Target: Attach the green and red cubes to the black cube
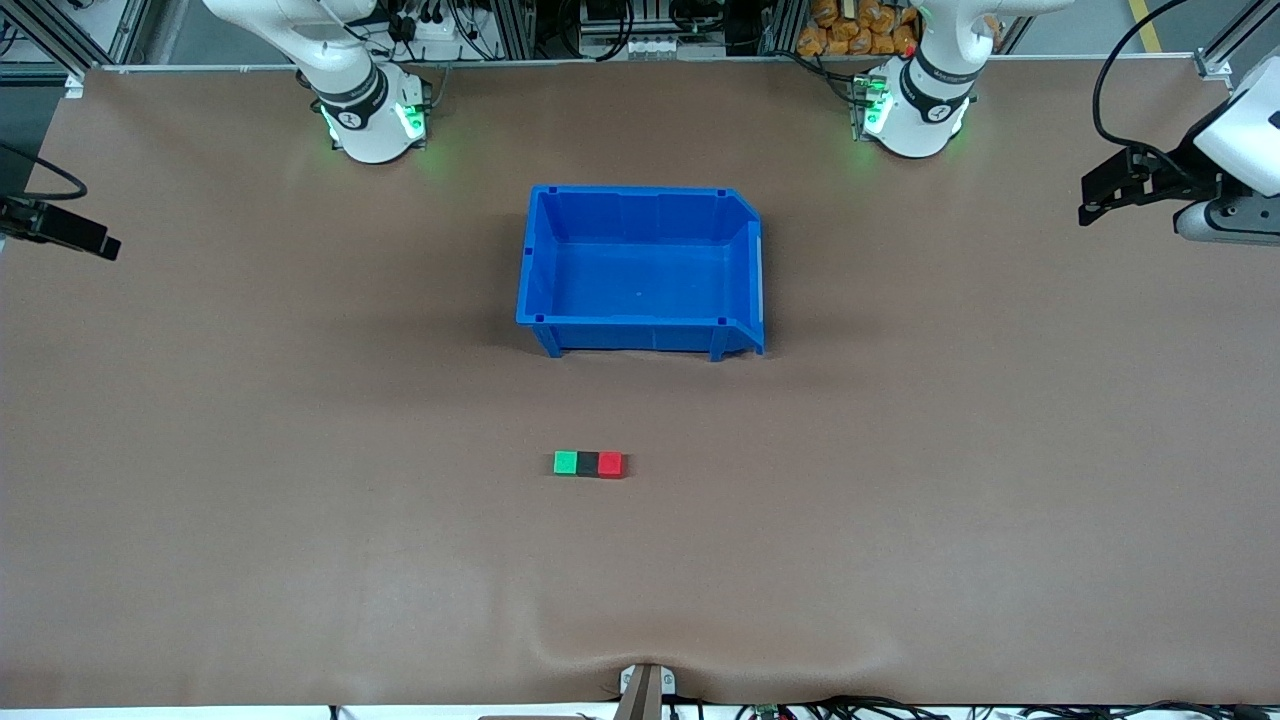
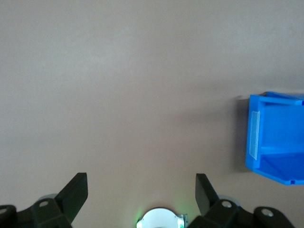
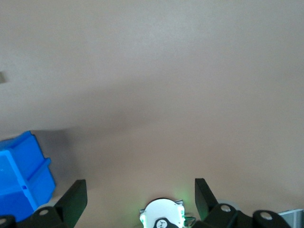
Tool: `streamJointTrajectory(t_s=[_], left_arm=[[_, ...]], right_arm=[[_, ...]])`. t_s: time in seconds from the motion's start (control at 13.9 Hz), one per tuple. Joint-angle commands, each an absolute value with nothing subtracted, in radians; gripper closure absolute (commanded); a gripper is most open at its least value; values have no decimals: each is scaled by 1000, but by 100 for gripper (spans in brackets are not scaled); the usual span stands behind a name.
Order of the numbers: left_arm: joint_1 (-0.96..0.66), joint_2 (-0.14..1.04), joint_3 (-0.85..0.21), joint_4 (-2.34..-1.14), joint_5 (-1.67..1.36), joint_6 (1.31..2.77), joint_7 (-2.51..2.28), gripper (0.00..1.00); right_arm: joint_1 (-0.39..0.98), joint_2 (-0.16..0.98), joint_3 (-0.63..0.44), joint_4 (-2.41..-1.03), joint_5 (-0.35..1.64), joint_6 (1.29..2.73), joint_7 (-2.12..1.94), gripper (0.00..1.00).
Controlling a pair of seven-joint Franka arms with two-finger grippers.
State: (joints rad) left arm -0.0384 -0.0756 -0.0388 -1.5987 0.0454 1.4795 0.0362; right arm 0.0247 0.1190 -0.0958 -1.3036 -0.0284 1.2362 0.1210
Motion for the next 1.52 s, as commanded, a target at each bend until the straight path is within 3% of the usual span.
streamJointTrajectory(t_s=[0.0,0.29,1.44], left_arm=[[-14,-80,-49,-1583,34,1450,41,0],[-3,-80,-51,-1582,34,1450,43,0],[-17,-71,-61,-1580,2,1506,46,0]], right_arm=[[-17,-9,-80,-1483,-49,1333,8,0],[-23,-191,-80,-1765,-41,1512,-12,0],[25,-72,-69,-1516,-38,1462,-38,0]])
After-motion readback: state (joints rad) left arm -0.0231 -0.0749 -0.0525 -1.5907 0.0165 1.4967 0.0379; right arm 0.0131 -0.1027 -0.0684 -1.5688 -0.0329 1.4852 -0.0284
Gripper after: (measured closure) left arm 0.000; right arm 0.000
